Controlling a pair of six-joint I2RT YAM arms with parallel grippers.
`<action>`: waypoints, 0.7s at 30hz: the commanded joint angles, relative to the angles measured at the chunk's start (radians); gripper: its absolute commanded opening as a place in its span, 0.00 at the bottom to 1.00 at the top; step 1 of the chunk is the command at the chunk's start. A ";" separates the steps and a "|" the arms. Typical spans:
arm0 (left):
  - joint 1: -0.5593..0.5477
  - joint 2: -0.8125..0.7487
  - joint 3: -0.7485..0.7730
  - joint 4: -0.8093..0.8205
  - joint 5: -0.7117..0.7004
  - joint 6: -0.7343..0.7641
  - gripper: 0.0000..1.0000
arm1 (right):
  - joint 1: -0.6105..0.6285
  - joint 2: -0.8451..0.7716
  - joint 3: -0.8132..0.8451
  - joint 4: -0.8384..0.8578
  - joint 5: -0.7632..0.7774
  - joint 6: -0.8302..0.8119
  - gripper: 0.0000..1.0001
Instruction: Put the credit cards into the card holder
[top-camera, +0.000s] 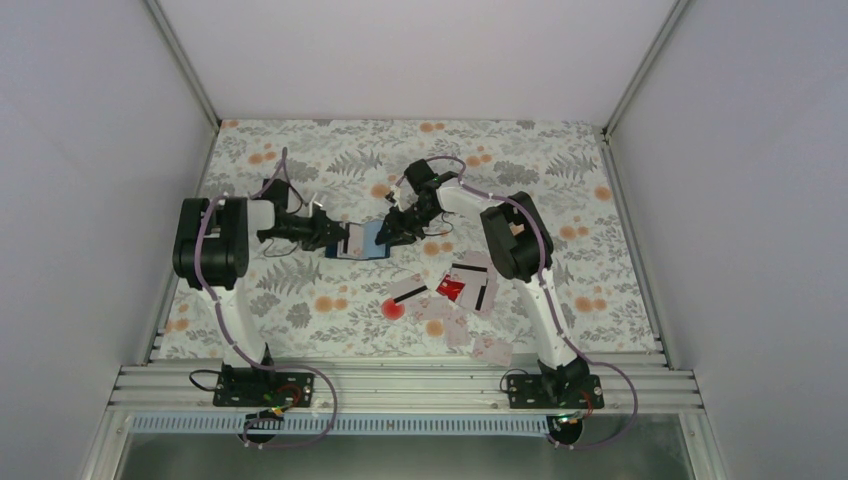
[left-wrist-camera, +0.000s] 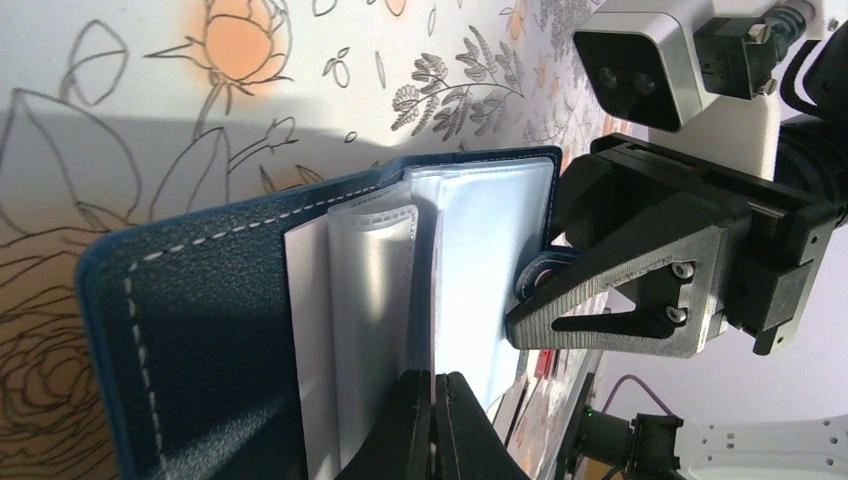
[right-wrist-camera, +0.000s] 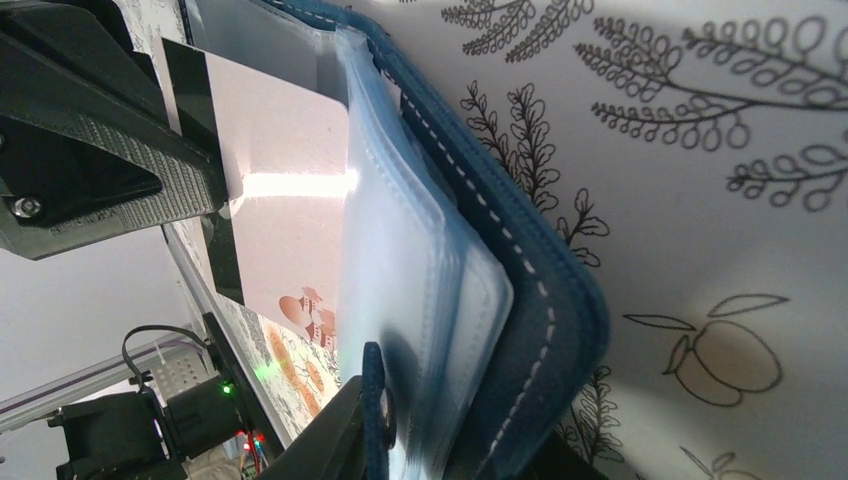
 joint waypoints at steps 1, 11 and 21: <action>-0.015 0.004 0.005 0.034 0.024 0.003 0.02 | 0.005 0.097 -0.022 -0.048 0.127 -0.011 0.26; -0.019 0.047 0.034 0.034 -0.018 0.024 0.02 | 0.005 0.099 -0.021 -0.055 0.125 -0.017 0.26; -0.039 0.052 0.051 0.057 -0.026 0.019 0.02 | 0.005 0.106 -0.021 -0.058 0.124 -0.017 0.26</action>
